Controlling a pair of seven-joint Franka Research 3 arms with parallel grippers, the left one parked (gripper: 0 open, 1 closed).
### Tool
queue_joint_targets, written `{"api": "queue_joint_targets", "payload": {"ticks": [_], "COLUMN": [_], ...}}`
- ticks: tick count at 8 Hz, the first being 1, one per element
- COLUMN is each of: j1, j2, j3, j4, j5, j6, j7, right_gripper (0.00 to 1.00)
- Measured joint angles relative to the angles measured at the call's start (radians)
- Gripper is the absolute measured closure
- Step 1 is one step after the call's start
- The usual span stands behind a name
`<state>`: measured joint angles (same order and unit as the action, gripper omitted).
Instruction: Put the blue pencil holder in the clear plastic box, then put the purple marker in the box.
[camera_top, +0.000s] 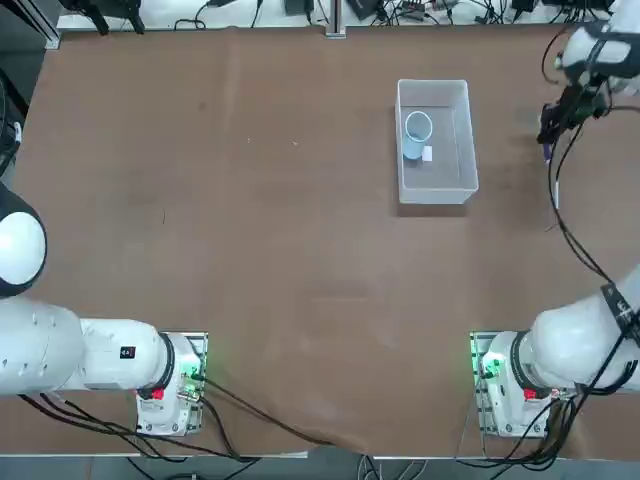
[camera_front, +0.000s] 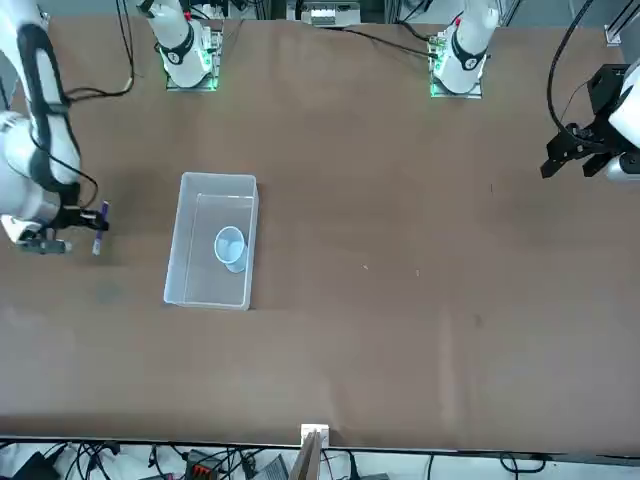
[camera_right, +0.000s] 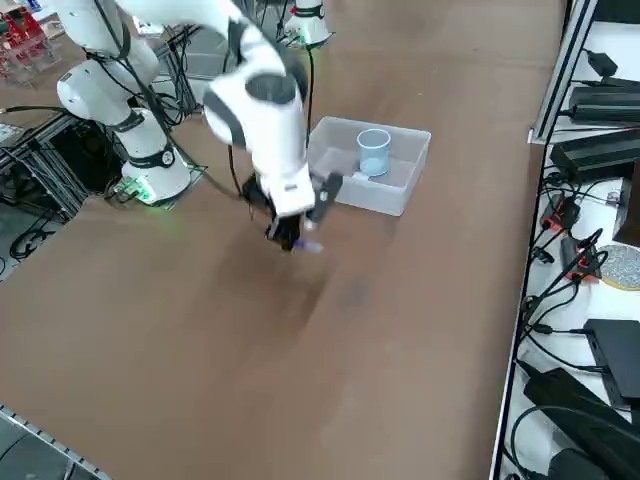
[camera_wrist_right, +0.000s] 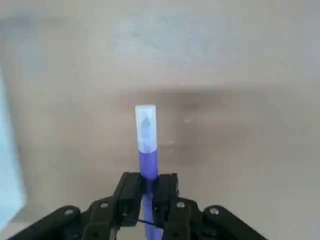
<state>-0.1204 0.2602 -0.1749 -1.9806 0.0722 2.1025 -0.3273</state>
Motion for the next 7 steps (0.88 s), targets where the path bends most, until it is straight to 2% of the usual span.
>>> {"api": "queue_joint_targets", "payload": {"ticks": [1, 3, 5, 7], "j1": [0.032, 0.146, 0.301, 0.411], "j2": [-0.05, -0.101, -0.09, -0.057], "j3": [0.005, 0.014, 0.021, 0.022], "j4": [0.026, 0.041, 0.039, 0.038], "j5": [0.005, 0.038, 0.047, 0.065], "j6": [-0.068, -0.119, -0.119, -0.106], "j7": [0.008, 0.1, 0.268, 0.381], "right_gripper": [0.85, 0.85, 0.85, 0.85]}}
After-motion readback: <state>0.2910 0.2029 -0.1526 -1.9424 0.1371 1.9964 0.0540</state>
